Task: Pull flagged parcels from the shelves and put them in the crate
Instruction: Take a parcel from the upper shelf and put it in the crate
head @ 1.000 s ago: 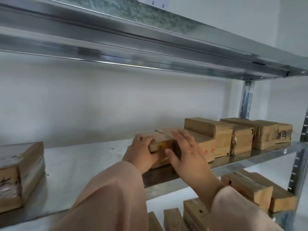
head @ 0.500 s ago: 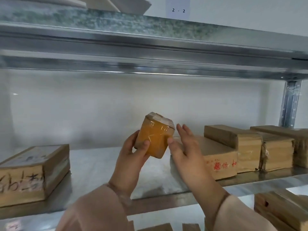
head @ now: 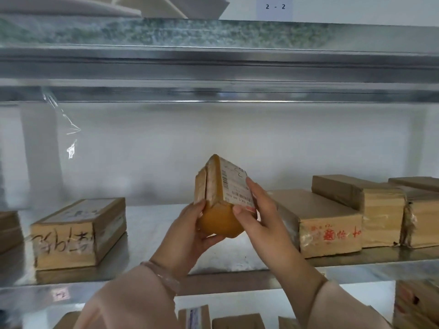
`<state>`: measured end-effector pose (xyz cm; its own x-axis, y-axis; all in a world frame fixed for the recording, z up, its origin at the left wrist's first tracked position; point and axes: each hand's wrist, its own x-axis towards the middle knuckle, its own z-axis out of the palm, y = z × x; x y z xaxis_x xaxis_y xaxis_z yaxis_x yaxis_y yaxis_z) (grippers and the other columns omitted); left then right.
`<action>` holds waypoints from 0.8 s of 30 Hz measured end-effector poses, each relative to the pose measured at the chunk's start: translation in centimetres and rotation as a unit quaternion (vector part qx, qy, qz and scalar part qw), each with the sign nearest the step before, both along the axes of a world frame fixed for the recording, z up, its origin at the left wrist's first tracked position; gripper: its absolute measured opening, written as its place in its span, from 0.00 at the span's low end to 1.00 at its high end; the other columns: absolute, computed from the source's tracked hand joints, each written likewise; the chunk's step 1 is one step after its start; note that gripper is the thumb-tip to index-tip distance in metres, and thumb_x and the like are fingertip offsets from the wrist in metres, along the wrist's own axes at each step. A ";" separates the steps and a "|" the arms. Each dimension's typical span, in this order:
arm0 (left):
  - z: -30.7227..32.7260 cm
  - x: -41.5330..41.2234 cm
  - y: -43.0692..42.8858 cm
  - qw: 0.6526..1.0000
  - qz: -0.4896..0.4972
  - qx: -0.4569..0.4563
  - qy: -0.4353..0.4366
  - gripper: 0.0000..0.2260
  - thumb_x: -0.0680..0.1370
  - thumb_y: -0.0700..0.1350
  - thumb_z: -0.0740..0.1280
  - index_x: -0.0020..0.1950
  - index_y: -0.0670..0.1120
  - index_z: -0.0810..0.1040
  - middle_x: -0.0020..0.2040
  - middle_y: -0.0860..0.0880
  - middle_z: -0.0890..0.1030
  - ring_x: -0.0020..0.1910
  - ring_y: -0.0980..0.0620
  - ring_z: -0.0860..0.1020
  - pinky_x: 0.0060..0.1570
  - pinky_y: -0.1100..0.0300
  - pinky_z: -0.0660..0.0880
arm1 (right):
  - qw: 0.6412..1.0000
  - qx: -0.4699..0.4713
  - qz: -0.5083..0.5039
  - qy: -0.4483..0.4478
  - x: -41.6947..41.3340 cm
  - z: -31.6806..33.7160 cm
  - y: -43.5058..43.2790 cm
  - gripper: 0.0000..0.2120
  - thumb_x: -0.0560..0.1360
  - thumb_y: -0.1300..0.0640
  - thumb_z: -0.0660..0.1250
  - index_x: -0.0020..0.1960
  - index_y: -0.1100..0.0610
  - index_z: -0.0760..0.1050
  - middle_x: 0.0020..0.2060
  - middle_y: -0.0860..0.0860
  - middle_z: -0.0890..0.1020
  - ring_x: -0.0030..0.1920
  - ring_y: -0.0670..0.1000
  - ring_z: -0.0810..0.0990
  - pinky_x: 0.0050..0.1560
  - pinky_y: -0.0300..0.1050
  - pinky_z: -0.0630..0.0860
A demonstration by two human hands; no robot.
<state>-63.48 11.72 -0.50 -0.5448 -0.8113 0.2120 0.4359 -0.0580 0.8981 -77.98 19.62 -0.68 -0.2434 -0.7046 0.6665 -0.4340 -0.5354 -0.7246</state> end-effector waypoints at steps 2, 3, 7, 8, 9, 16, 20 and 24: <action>-0.3 0.4 0.1 1.000 0.011 0.014 0.013 0.20 0.77 0.52 0.66 0.68 0.49 0.71 0.57 0.45 0.83 0.55 0.42 0.82 0.53 0.45 0.80 | 0.999 0.030 0.013 -0.001 0.1 0.0 -0.1 0.26 0.69 0.35 0.63 0.65 0.26 0.60 0.59 0.26 0.67 0.59 0.27 0.67 0.50 0.24 0.71; -0.5 0.6 0.2 0.999 0.041 -0.005 -0.002 0.20 0.78 0.51 0.65 0.70 0.50 0.70 0.57 0.48 0.82 0.54 0.44 0.82 0.51 0.47 0.81 | 0.999 0.051 0.016 0.009 0.2 -0.1 -0.2 0.27 0.68 0.34 0.63 0.65 0.27 0.60 0.60 0.27 0.67 0.58 0.28 0.68 0.47 0.23 0.71; -0.4 1.8 0.4 0.947 0.236 -0.170 -0.138 0.21 0.80 0.54 0.63 0.71 0.64 0.63 0.65 0.53 0.73 0.61 0.49 0.76 0.60 0.48 0.77 | 0.995 0.060 -0.036 0.070 0.7 -1.0 -1.1 0.30 0.70 0.34 0.62 0.70 0.33 0.59 0.66 0.36 0.66 0.64 0.37 0.67 0.61 0.32 0.68; -0.3 2.2 0.4 0.943 0.243 -0.183 -0.139 0.18 0.80 0.56 0.61 0.69 0.66 0.66 0.65 0.53 0.74 0.62 0.49 0.75 0.62 0.47 0.75 | 0.994 0.062 -0.041 0.083 1.0 -1.1 -1.4 0.30 0.71 0.34 0.63 0.70 0.34 0.58 0.67 0.37 0.65 0.65 0.38 0.66 0.63 0.34 0.68; -0.3 2.6 0.6 0.946 0.232 -0.181 -0.133 0.16 0.79 0.59 0.61 0.67 0.66 0.69 0.64 0.54 0.76 0.62 0.50 0.75 0.63 0.47 0.74 | 0.992 0.071 -0.044 0.093 1.4 -1.2 -1.7 0.30 0.72 0.34 0.63 0.70 0.33 0.56 0.67 0.36 0.64 0.64 0.38 0.66 0.63 0.34 0.67; -0.3 5.0 -0.9 0.932 0.218 -0.177 -0.230 0.18 0.76 0.59 0.66 0.64 0.61 0.68 0.61 0.52 0.77 0.55 0.53 0.77 0.57 0.54 0.76 | 0.982 0.131 -0.043 0.130 4.2 -1.9 -4.2 0.31 0.73 0.30 0.58 0.71 0.31 0.49 0.72 0.39 0.60 0.68 0.46 0.66 0.65 0.45 0.71; -0.6 5.4 -2.2 0.900 0.232 -0.211 -0.302 0.29 0.75 0.61 0.65 0.74 0.55 0.62 0.70 0.49 0.70 0.63 0.49 0.72 0.56 0.60 0.73 | 0.972 0.127 -0.092 0.176 4.2 -2.7 -3.5 0.29 0.76 0.34 0.56 0.73 0.32 0.48 0.74 0.39 0.60 0.72 0.44 0.61 0.70 0.44 0.65; 0.1 5.2 -2.4 0.865 0.280 -0.282 -0.306 0.33 0.73 0.65 0.64 0.75 0.61 0.57 0.74 0.51 0.64 0.71 0.48 0.64 0.69 0.49 0.67 | 0.939 0.029 -0.213 0.267 3.3 -1.5 -0.2 0.26 0.77 0.35 0.54 0.73 0.32 0.50 0.73 0.34 0.60 0.70 0.34 0.56 0.65 0.30 0.53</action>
